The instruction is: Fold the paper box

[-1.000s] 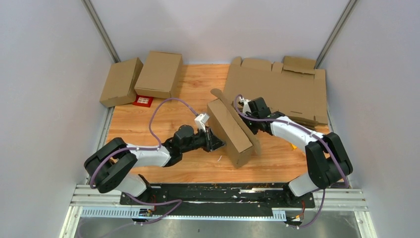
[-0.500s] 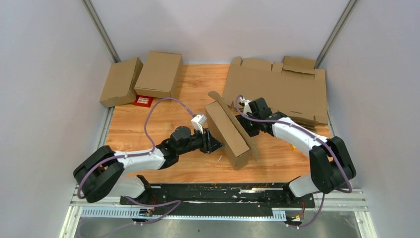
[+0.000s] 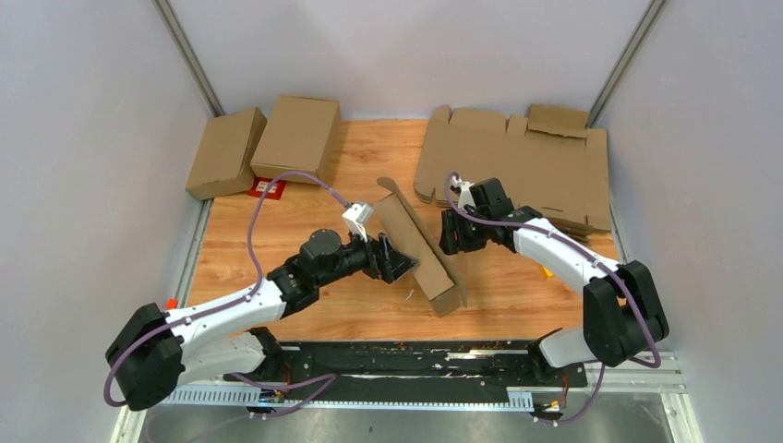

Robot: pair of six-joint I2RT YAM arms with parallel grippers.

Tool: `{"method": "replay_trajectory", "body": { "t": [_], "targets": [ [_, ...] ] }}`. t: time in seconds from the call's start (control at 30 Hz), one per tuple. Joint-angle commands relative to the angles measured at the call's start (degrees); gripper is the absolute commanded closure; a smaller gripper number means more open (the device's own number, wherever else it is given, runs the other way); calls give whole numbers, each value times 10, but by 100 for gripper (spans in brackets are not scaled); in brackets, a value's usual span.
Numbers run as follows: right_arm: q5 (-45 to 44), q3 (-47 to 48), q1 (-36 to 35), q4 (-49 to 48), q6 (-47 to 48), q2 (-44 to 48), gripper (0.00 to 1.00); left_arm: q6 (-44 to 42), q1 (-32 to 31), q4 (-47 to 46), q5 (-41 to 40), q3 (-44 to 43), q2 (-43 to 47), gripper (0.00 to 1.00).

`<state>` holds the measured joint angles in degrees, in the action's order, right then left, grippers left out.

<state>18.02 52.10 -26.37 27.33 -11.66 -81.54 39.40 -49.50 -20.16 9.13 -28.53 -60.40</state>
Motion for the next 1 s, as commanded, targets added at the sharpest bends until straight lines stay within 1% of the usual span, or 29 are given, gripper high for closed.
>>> {"method": "replay_trajectory", "body": {
  "t": [0.0, 0.13, 0.3, 0.43, 0.53, 0.63, 0.77, 0.87, 0.97],
  "targets": [
    [18, 11, 1, -4, 1, 15, 50, -7, -3, 10, -14, -30, 3, 0],
    [23, 8, 1, -9, -1, 14, 50, -9, -2, 9, -13, -49, -16, 0],
    [37, -3, 1, -19, -7, 14, 50, -42, -3, 98, -32, -106, -63, 2],
    [10, -9, 2, -15, -4, 20, 50, -62, -2, 161, -41, -136, -103, 3],
    [-9, -11, 19, -14, -15, 38, 50, -63, -3, 164, -34, -135, -128, 3],
    [-7, -8, 39, -13, -21, 64, 49, -60, -3, 160, -26, -133, -154, 3],
    [-6, 5, 58, 7, -25, 97, 48, -63, -3, 160, -32, -133, -167, 3],
    [-15, 14, 73, 22, -31, 135, 46, -64, -3, 162, -34, -133, -171, 3],
    [-24, 29, 76, 38, -34, 178, 40, -64, -3, 160, -34, -134, -175, 3]
  ]
}}
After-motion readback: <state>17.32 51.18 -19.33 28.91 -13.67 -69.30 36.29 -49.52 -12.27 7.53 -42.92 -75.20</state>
